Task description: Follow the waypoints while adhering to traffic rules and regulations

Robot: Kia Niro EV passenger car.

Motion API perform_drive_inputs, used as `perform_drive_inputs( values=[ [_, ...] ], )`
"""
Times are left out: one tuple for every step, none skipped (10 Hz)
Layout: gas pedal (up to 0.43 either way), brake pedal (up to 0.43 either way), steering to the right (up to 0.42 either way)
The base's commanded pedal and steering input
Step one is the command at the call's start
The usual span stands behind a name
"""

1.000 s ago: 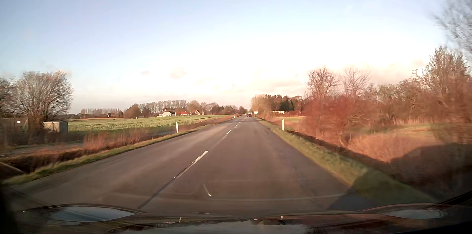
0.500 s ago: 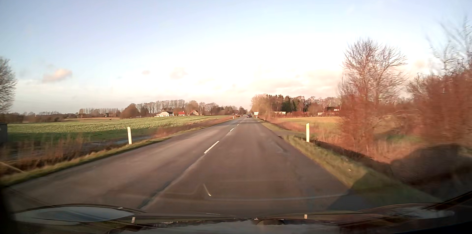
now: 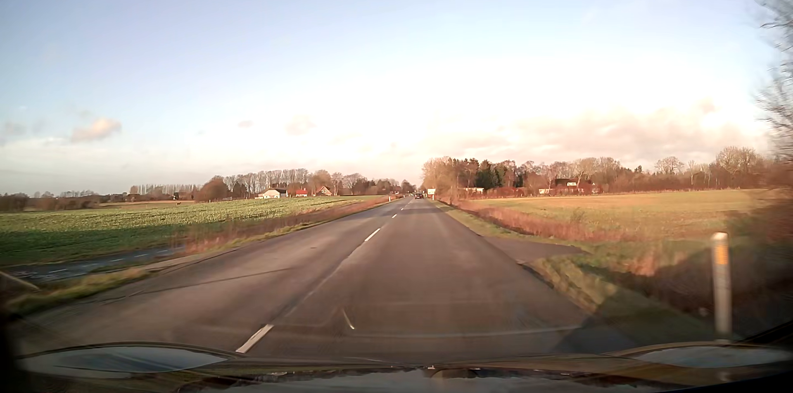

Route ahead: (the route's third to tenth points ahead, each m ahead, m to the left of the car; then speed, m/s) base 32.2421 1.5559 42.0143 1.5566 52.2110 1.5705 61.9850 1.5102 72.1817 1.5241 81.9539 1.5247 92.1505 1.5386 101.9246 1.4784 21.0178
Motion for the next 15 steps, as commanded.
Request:
perform_drive_inputs(
  values=[
    [0.169,0.000,0.000],
    [0.169,0.000,0.000],
    [0.169,0.000,0.001],
    [0.177,0.000,0.001],
    [0.189,0.000,0.001],
    [0.189,0.000,0.001],
    [0.189,0.000,0.001],
    [0.189,0.000,0.001],
    [0.189,0.000,0.001],
    [0.189,0.000,0.001],
    [0.189,0.000,0.001],
    [0.189,0.000,0.001],
    [0.189,0.000,0.001],
    [0.189,0.000,0.001],
    [0.189,0.000,0.001]
  ],
)
